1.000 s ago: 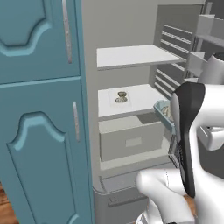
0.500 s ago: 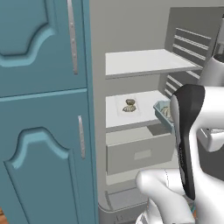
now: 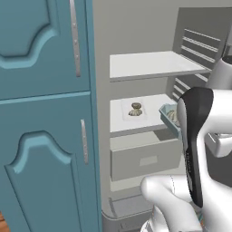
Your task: Place two dumplings into each of the tupperware containers and then place the containers in the fridge.
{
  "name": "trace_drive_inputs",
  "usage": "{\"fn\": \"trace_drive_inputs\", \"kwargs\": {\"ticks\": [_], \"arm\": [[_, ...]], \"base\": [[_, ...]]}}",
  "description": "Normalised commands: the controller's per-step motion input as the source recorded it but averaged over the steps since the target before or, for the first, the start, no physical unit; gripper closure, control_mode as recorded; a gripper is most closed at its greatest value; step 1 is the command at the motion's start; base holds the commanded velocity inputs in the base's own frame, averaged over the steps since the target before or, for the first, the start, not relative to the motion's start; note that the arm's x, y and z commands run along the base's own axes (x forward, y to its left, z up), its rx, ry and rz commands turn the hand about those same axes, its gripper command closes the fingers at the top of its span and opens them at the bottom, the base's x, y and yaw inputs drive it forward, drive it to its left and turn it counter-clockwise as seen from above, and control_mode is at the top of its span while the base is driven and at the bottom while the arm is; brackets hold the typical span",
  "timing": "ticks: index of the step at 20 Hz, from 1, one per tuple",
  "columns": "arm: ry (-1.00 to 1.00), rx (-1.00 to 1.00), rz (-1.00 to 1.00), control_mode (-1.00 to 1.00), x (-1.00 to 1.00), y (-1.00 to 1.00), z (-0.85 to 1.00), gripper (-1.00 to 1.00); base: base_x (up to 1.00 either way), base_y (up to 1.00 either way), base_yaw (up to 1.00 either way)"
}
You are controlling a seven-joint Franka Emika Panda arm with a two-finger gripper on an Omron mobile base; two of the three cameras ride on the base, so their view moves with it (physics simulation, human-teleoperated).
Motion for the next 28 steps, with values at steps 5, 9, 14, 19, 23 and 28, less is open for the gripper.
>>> {"fn": "trace_drive_inputs", "kwargs": {"ticks": [5,9,14,19,23,28], "arm": [[0.00,0.00,0.00,1.00,0.00,0.00,0.00,1.00],[-0.05,0.00,0.03,-1.00,0.04,-0.08,0.00,1.00],[-0.43,0.00,0.03,-1.00,-0.02,-0.16,0.09,1.00],[-0.39,0.00,0.00,-1.00,0.45,0.00,0.55,1.00],[-0.05,0.02,0.03,-1.00,0.94,-0.06,0.68,1.00],[0.10,0.03,0.04,-1.00,1.00,-0.17,0.30,1.00]], "base": [[0.87,-0.06,0.00],[0.26,-0.01,0.00],[0.00,0.00,0.00],[0.00,0.00,0.00],[0.00,0.00,0.00],[0.00,0.00,0.00]]}}
